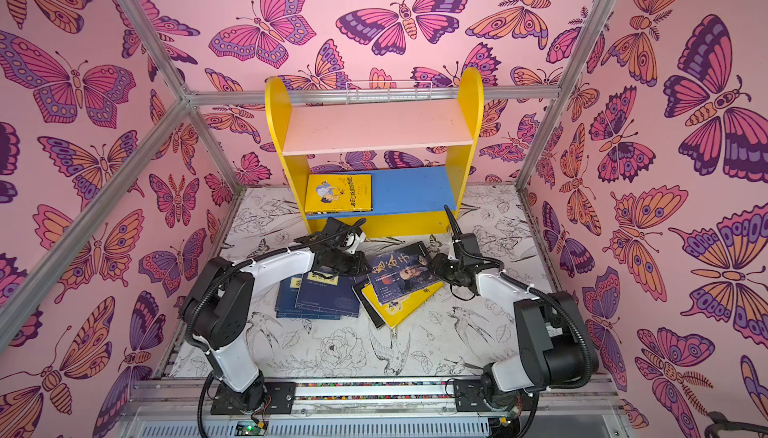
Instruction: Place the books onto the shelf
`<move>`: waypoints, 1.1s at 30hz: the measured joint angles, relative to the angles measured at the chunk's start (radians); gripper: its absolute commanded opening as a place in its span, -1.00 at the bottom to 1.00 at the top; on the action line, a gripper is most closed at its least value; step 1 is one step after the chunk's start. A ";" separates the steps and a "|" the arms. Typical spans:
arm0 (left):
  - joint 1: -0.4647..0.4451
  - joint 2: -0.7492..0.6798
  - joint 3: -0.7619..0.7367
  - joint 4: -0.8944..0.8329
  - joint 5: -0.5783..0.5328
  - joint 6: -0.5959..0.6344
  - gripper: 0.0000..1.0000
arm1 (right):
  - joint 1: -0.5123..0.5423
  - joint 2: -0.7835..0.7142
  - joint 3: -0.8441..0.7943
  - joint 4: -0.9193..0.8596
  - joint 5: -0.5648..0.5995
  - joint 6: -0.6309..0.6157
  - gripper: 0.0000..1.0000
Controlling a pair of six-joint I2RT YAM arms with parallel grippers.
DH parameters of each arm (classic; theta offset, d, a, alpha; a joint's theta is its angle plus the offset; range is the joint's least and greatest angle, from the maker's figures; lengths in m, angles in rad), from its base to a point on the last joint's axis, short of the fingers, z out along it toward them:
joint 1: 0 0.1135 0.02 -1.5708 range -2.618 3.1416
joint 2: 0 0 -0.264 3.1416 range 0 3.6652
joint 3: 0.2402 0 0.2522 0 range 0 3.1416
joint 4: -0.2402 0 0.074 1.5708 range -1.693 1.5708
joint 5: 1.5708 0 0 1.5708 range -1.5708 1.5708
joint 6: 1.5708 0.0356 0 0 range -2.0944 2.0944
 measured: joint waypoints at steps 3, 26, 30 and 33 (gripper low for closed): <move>0.000 0.006 0.000 0.012 -0.010 -0.001 -0.68 | -0.003 0.011 -0.005 0.029 -0.016 0.005 -0.12; 0.005 0.054 -0.009 0.099 -0.077 -0.081 -0.71 | -0.016 -0.048 -0.019 0.160 -0.174 0.090 -0.40; 0.005 0.054 -0.022 0.121 -0.089 -0.101 -0.71 | 0.001 -0.048 -0.019 0.180 -0.176 0.121 -0.62; 0.006 0.054 -0.030 0.129 -0.099 -0.114 -0.71 | 0.026 -0.049 -0.012 0.214 -0.172 0.155 -0.81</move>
